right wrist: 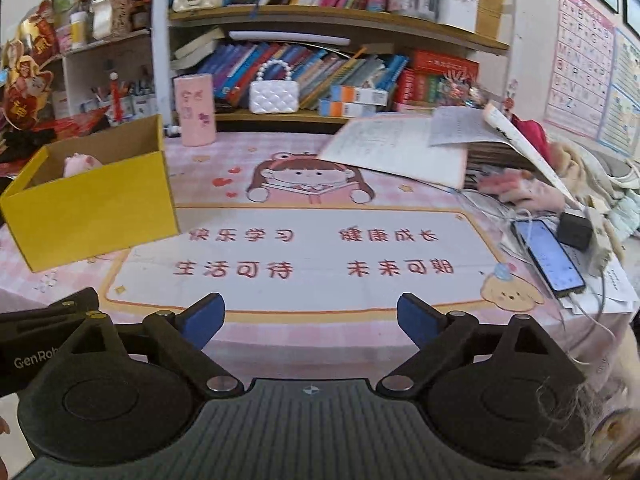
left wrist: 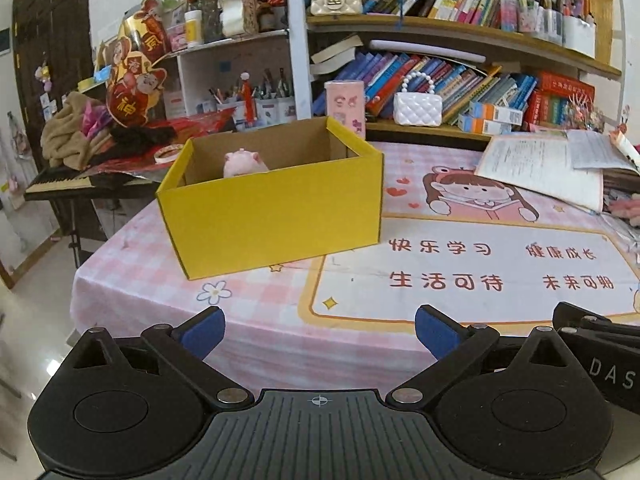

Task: Organize objects

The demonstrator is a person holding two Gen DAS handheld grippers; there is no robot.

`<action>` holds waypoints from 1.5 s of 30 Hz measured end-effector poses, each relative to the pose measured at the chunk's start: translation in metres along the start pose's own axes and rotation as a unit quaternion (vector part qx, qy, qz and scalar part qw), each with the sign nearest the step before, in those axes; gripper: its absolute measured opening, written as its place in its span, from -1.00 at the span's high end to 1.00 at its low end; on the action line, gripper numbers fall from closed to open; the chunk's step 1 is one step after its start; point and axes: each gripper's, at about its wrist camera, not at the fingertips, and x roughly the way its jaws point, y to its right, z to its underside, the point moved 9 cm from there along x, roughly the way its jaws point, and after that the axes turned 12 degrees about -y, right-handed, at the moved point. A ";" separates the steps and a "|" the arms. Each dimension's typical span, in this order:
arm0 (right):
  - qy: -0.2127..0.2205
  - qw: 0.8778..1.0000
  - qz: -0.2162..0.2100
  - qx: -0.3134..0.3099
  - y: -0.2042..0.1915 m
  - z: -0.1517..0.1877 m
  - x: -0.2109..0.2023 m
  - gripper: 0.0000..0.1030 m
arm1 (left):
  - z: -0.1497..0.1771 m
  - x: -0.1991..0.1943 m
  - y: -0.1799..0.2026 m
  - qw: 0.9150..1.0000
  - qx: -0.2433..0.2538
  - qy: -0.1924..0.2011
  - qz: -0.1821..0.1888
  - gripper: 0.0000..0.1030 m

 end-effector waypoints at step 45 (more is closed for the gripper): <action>-0.025 0.998 0.049 0.003 0.019 0.003 0.019 -0.97 | 0.002 0.013 0.016 1.000 0.002 -0.029 -0.006 -1.00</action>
